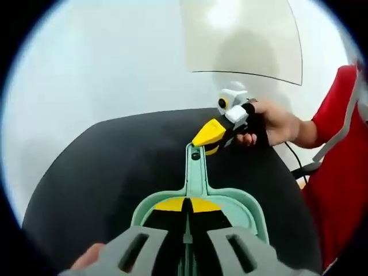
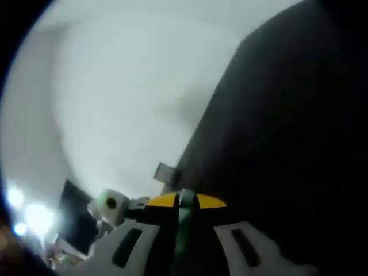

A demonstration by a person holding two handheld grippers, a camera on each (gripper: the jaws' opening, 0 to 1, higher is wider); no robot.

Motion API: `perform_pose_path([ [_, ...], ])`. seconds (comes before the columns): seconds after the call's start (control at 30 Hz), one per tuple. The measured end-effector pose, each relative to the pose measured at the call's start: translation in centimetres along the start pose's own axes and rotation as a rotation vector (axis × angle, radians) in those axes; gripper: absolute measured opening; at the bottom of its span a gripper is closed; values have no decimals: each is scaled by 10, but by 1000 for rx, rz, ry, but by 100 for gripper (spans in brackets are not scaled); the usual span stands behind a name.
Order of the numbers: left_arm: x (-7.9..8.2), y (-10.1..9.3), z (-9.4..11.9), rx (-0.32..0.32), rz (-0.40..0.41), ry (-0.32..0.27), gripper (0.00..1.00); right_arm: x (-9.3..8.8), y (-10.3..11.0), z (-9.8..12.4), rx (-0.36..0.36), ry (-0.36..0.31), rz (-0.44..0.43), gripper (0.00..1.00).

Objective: Pick up the broom and sweep the trash on the tabletop into the dustpan.

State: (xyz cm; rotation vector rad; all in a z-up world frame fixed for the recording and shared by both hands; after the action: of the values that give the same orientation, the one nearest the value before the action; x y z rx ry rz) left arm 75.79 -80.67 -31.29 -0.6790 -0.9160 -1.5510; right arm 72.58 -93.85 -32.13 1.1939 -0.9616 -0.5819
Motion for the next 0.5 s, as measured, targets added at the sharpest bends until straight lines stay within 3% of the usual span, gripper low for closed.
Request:
perform_pose_path([
  [0.1,-1,-1,1,12,16,-9,2,13,-3,1,-4,-68,69,15],
  [0.2,-1,-3,7,36,31,-32,4,16,-3,4,6,-82,64,15],
  [0.37,-3,-3,22,66,80,-86,8,18,0,6,6,-122,144,15],
  [0.5,-11,1,36,109,112,-119,12,23,8,10,54,-189,231,15],
])
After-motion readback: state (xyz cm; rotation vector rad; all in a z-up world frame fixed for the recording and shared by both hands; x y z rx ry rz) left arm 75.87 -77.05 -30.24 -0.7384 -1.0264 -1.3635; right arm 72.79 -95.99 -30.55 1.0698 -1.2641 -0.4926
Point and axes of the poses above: the point that each gripper's makers call its tool centre point, and the gripper's own axes: z roughly backward along the fingers, y roughly to its left, x roughly out of its top, the point moved 4 cm from there along z, roughly backward along the fingers, and after that the axes turned 9 degrees about -z, right-handed, at the moved point
